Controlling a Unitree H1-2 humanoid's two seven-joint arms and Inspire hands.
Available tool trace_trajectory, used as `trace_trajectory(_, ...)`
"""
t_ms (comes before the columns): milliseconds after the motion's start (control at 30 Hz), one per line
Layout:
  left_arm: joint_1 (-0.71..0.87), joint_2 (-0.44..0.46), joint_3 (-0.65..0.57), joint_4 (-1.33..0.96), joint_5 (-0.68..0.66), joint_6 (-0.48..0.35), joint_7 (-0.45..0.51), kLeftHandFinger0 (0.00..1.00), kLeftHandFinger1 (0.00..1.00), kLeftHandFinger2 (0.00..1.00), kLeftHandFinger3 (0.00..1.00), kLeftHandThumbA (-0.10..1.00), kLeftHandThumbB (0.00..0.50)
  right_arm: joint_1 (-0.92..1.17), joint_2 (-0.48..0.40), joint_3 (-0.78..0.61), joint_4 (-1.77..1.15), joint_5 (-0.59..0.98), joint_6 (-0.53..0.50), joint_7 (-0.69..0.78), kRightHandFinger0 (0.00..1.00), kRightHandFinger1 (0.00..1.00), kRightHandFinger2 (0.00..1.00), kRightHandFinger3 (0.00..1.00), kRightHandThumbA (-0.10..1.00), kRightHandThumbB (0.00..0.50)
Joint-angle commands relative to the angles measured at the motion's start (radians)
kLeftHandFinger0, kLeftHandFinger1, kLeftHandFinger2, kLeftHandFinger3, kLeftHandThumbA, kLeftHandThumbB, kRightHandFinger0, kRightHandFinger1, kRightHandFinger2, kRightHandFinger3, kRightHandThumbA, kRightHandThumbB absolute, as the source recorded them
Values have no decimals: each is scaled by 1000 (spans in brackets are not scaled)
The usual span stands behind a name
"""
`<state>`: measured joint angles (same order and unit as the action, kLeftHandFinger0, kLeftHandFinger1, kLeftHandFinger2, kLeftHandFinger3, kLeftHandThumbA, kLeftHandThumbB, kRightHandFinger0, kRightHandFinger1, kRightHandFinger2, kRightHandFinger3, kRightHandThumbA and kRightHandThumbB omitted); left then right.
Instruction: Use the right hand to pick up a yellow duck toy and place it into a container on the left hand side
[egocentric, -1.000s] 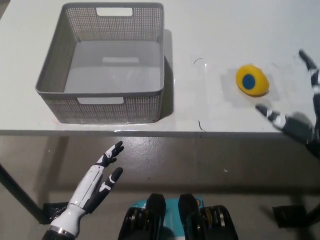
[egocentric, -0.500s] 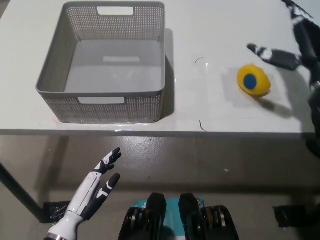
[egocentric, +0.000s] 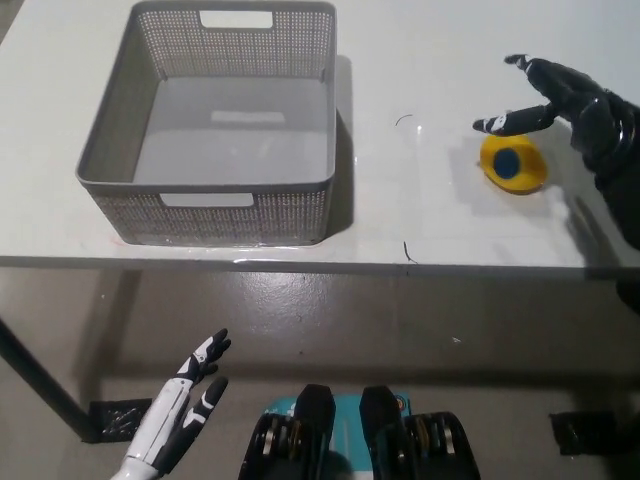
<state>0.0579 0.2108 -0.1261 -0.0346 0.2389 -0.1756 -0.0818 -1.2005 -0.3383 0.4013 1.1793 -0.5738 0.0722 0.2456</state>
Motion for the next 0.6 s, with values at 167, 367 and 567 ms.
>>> trace_trajectory(167, 5, -12, 15, -11, -27, -55, 8, 1000, 1000, 1000, 1000, 1000, 286, -180, -22, 71, 150, -2, -54, 208, 1000, 1000, 1000, 1000, 917, 500)
trace_trajectory(367, 3, -7, 11, -13, -28, -61, -2, 1000, 1000, 1000, 1000, 1000, 267, -185, -46, 67, 157, 30, -43, 270, 1000, 1000, 1000, 1000, 908, 478)
trace_trajectory(567, -12, -7, 13, -10, -25, -55, -1, 1000, 1000, 1000, 1000, 1000, 275, -183, -65, 67, 156, 36, -50, 302, 1000, 1000, 1000, 1000, 983, 483)
